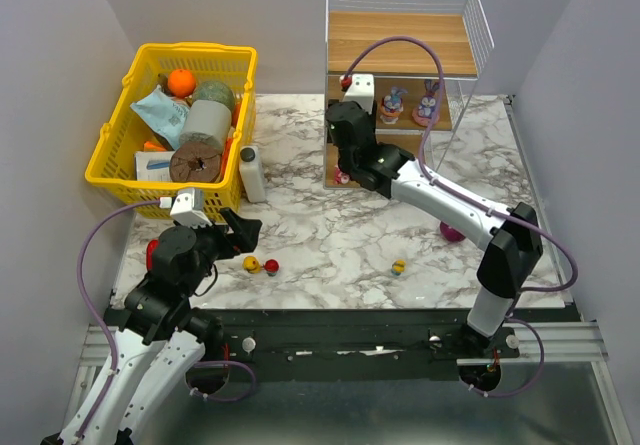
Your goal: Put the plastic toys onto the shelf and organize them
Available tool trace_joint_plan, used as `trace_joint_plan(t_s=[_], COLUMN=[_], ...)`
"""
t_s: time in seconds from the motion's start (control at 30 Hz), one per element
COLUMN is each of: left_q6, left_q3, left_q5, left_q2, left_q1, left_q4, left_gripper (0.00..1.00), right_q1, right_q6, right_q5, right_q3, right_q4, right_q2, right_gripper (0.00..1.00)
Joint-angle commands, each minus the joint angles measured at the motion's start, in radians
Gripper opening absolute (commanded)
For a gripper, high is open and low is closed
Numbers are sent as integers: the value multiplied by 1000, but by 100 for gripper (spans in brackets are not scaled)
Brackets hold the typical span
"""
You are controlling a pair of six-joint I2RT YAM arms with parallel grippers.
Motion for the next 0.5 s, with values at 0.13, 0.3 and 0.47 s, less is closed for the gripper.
trace_joint_plan(t_s=[0.13, 0.3, 0.47], left_q6=[19, 19, 20], left_q3=[-8, -9, -9], left_q5=[5, 2, 2], left_q2=[-1, -1, -1], left_q1=[2, 2, 2], left_q4=[0, 0, 0], left_gripper=[99, 99, 99], right_q1=[-48, -65, -71], right_q6=[14, 11, 10], right_q5=[-24, -35, -43], right_q3=[62, 88, 100], right_q4=[44, 44, 43], right_q2=[36, 75, 96], right_gripper=[35, 37, 42])
